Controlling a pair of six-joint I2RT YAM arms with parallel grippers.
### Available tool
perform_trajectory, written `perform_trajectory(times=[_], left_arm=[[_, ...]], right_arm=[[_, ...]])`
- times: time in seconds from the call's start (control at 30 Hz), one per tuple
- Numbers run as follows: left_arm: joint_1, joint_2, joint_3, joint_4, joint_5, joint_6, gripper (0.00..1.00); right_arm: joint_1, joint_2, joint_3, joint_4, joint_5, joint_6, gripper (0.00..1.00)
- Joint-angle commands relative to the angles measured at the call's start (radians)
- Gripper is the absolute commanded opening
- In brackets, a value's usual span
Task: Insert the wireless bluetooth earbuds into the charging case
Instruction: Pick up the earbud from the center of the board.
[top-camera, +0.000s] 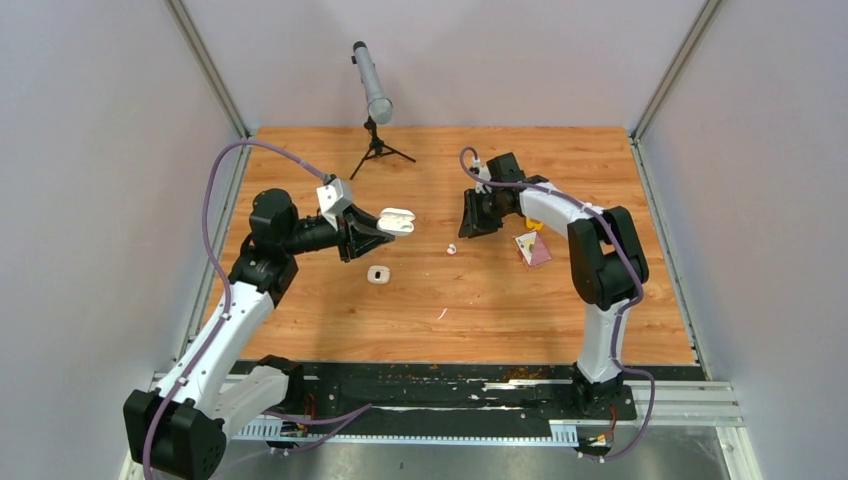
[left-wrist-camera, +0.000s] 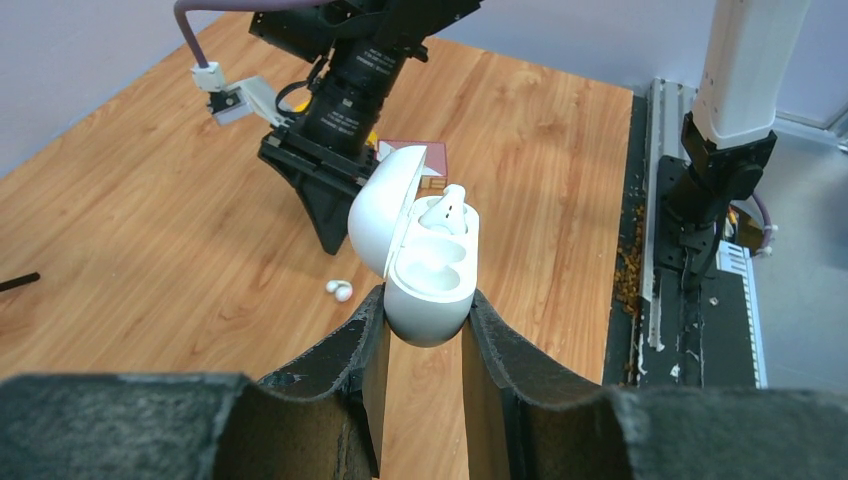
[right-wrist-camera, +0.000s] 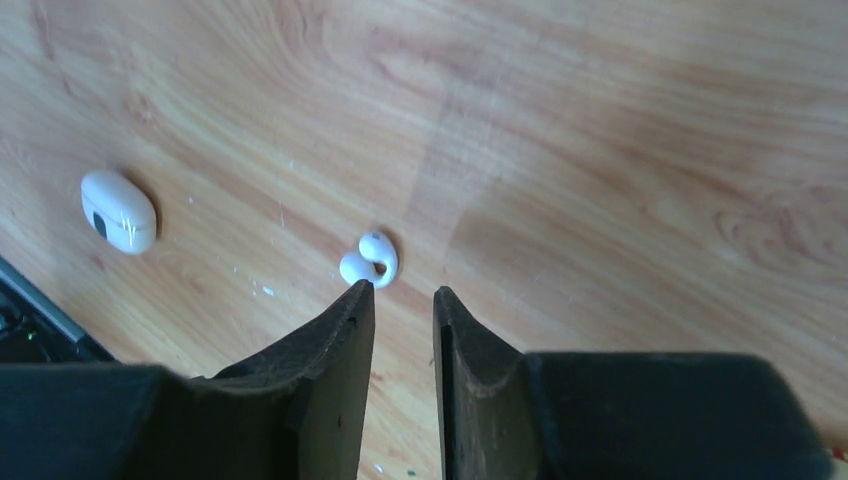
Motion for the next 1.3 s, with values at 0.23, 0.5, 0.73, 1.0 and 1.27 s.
perform_trajectory(times=[0.23,0.5,0.73,1.0,1.27], left_arm=[[0.008,0.004,0.060,-0.011,-0.013,0.036,0.00],[0.008,0.012,0.052,0.010,-0.012,0.032,0.00],[0.008,0.017,0.042,0.021,-0.012,0.031,0.00],[0.008,0.039,0.042,0.049,-0.012,-0.010,0.00],[0.008,0.047,0.041,0.062,-0.012,-0.020,0.00]], right_arm=[[0.058,0.067,0.094,0.005,0.084,0.110,0.25],[0.070,0.061,0.080,-0.024,0.123,0.133,0.27],[0.074,0.055,0.075,-0.029,0.108,0.144,0.27],[0.075,0.039,0.056,-0.040,0.108,0.149,0.26],[0.073,0.031,0.049,-0.059,0.121,0.144,0.26]])
